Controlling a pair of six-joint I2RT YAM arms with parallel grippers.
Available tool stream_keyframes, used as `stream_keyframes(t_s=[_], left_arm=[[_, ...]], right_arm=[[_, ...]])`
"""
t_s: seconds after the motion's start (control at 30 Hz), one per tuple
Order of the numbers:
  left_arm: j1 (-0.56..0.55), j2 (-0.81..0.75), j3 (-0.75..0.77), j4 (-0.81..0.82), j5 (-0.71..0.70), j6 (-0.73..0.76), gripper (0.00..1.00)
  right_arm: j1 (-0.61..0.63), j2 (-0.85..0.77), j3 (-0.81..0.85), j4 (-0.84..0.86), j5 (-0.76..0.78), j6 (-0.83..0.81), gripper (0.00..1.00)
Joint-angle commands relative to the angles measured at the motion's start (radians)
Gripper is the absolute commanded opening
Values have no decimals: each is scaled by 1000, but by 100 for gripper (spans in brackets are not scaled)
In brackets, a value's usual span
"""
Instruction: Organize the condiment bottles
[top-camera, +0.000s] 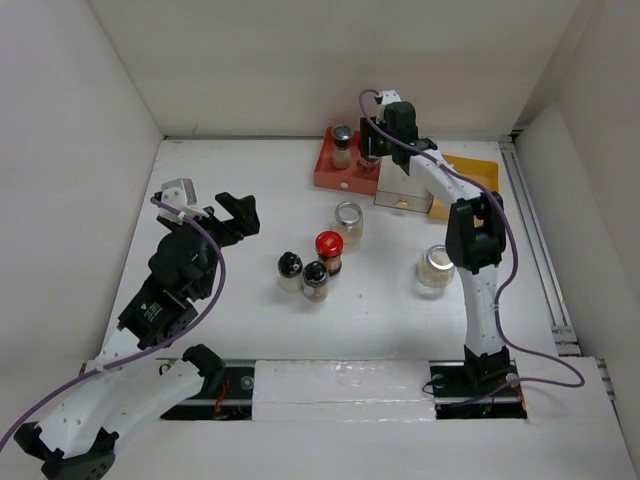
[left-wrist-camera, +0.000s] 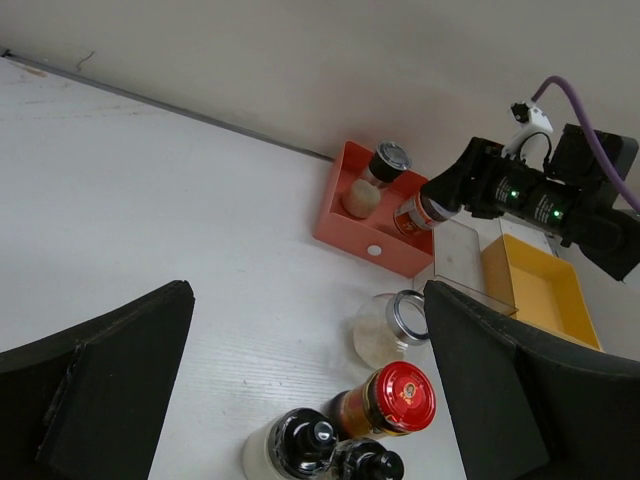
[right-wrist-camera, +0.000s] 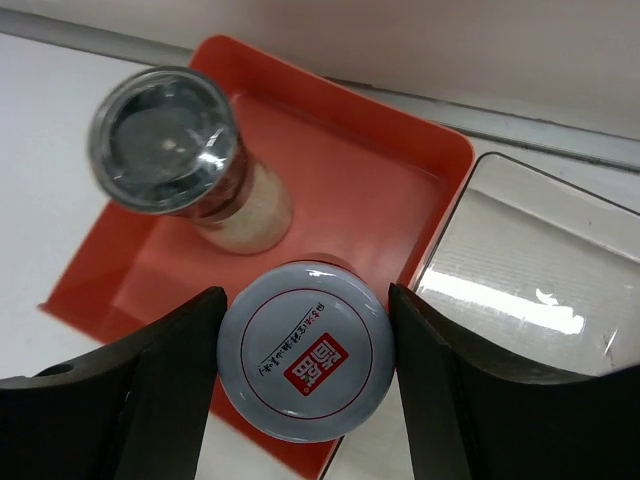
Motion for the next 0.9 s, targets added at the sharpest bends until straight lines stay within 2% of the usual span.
stream_keyframes(t_s=[0.0,0.33,0.53,0.57,0.7,0.87], left_arm=[[1,-8,-9,39,8,10,96],[1,2,-9,39,8,10,96],[1,3,-9,39,17,19,96],[1,3,-9,39,17,19,96],[1,3,-9,48,17,19,96],[1,3,-9,48,29,19,96]], right_arm=[[-5,-14,153,129,-23,-13,51],[-5,115,192,161,32,-33,52],[5,135,197,170,54,-42,64],[5,135,186,170,54,-42,71],[14,50,129,199,54,-33,82],[23,-124,24,218,45,-33,87]])
